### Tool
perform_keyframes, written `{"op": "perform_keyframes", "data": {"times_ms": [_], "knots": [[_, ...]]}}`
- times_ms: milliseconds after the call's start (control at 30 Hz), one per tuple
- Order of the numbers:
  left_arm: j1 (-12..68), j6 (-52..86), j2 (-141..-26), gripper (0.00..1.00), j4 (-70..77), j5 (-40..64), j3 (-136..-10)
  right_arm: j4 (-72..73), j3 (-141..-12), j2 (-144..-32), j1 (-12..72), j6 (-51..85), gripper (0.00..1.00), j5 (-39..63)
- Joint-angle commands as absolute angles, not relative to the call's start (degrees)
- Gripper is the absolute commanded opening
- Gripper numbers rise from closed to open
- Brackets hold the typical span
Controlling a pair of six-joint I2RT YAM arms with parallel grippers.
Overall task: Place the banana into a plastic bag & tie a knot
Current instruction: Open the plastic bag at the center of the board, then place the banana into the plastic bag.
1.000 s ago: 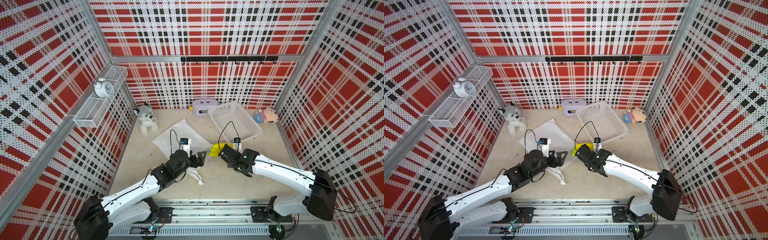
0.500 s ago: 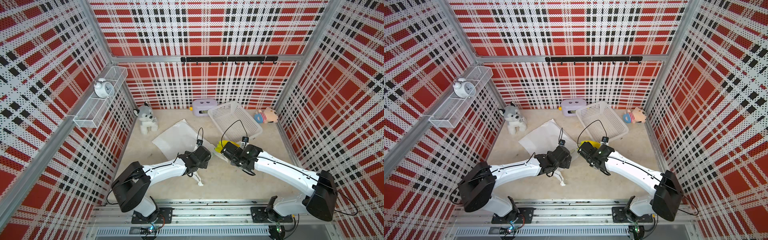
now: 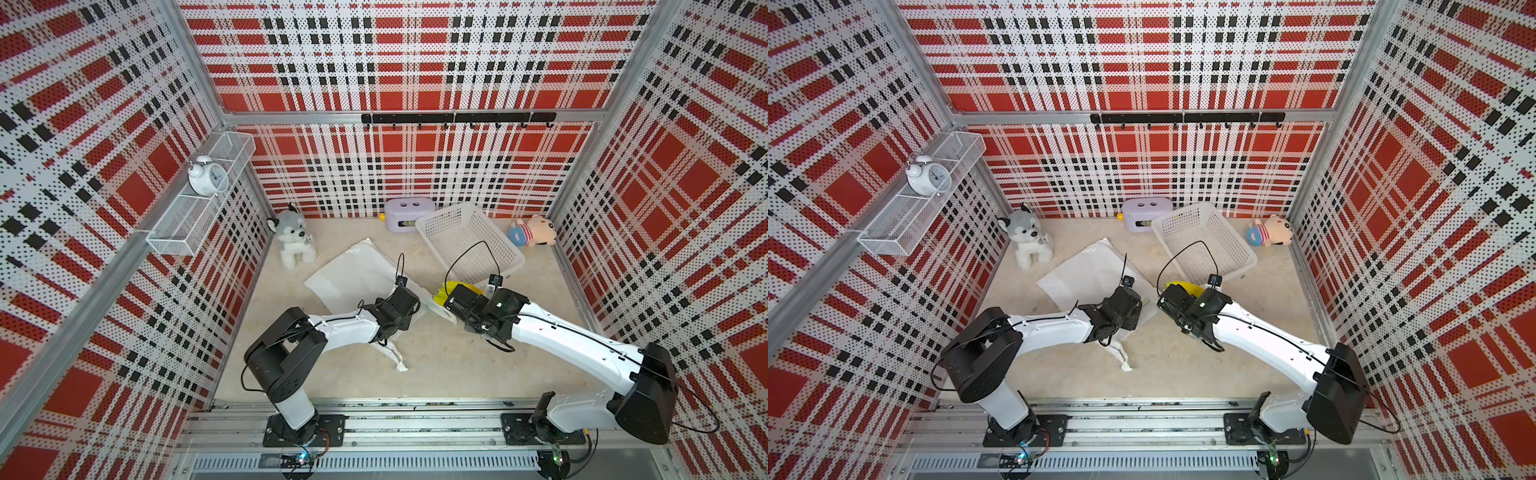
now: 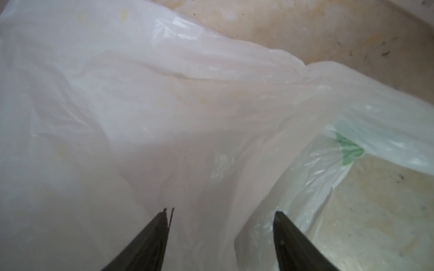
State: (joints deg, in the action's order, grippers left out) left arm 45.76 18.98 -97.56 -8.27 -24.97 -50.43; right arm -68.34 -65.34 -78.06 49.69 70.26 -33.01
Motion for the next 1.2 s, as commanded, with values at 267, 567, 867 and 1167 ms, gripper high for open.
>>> {"op": "perform_keyframes", "data": {"times_ms": [267,567,867,1167], "knots": [[47.36,19.22,-96.22,0.00,-9.45,-27.52,-56.24,-64.96,-62.01,-76.38,50.42,69.49,0.00,-32.32],[41.58,20.87,-92.48,0.00,-13.18,-1.62,-60.93,-50.72,-55.61,-77.38,60.18,57.01,0.00,-41.04],[38.27,22.72,-88.82,0.00,-9.57,11.87,-57.84,-51.99,-56.77,-84.63,60.32,59.68,0.00,-45.70],[37.46,25.31,-86.38,0.00,-3.56,22.99,-54.46,-59.01,-64.23,-95.22,59.72,64.85,0.00,-51.85]]}}
